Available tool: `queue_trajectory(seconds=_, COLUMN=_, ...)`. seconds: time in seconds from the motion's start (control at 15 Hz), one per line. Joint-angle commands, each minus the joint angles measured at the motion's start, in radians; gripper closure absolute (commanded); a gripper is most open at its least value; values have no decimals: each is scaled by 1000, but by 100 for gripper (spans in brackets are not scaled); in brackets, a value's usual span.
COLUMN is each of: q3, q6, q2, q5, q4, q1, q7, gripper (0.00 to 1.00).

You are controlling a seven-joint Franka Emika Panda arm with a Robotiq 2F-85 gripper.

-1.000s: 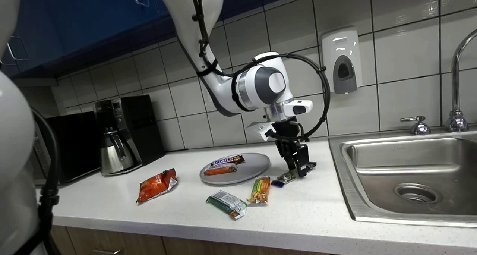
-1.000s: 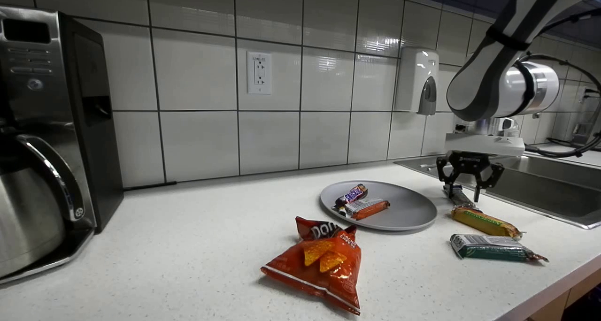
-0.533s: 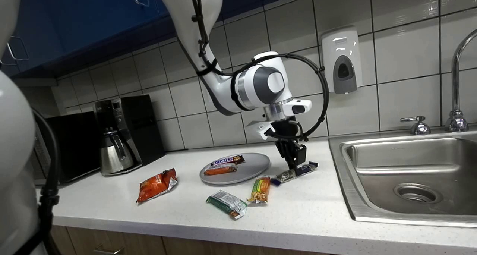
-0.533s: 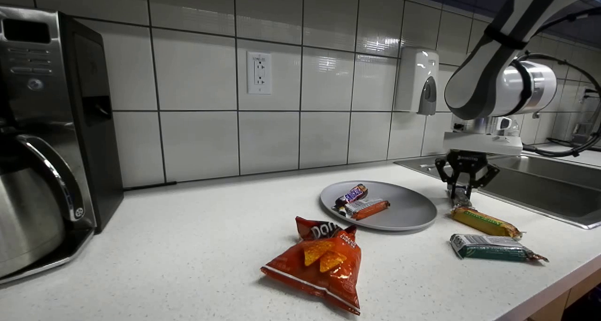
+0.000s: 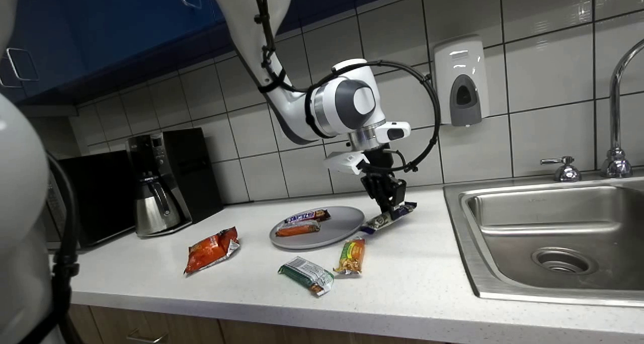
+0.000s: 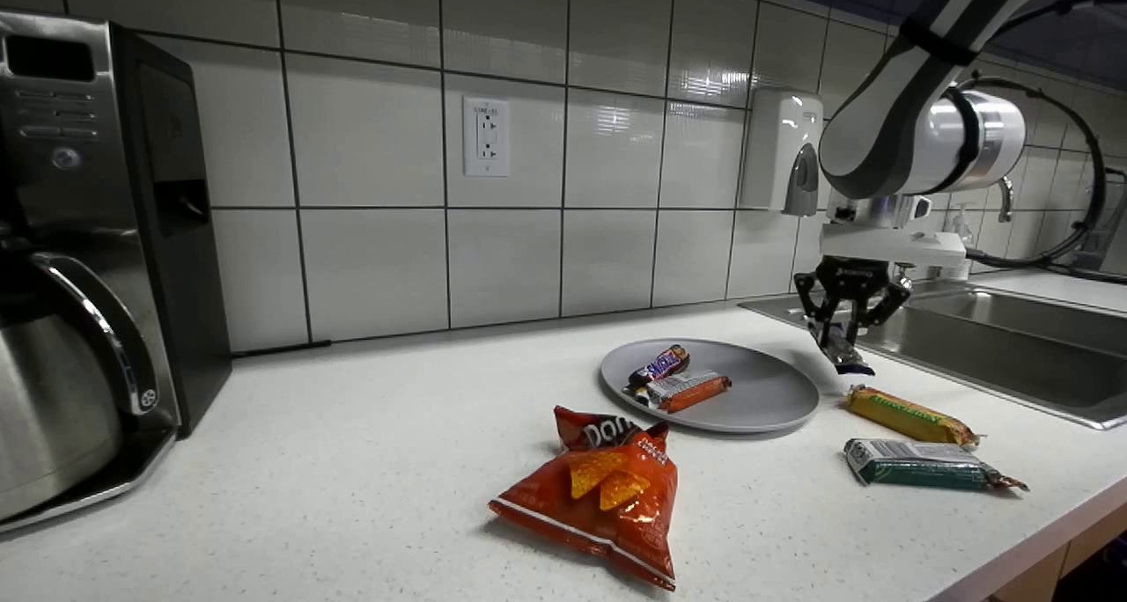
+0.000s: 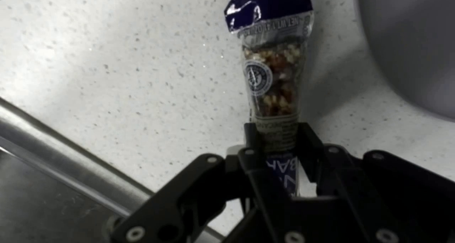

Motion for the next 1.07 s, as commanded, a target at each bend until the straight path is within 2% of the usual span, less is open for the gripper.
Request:
queue_trajectory(seconds=0.0, q3=42, q6=-36, q2=-50, q5=16, q4=18, q1=-7, q7=-121, gripper=92)
queue_trajectory(seconds=0.6, q3=140, q6=-61, q2=-17, q5=47, q4=97, q1=-6, q7=-300, gripper=92)
queue_trajectory(seconds=1.0, q3=189, q6=-83, q2=51, q5=81, q4=159, q1=-12, q7=-406, gripper=92)
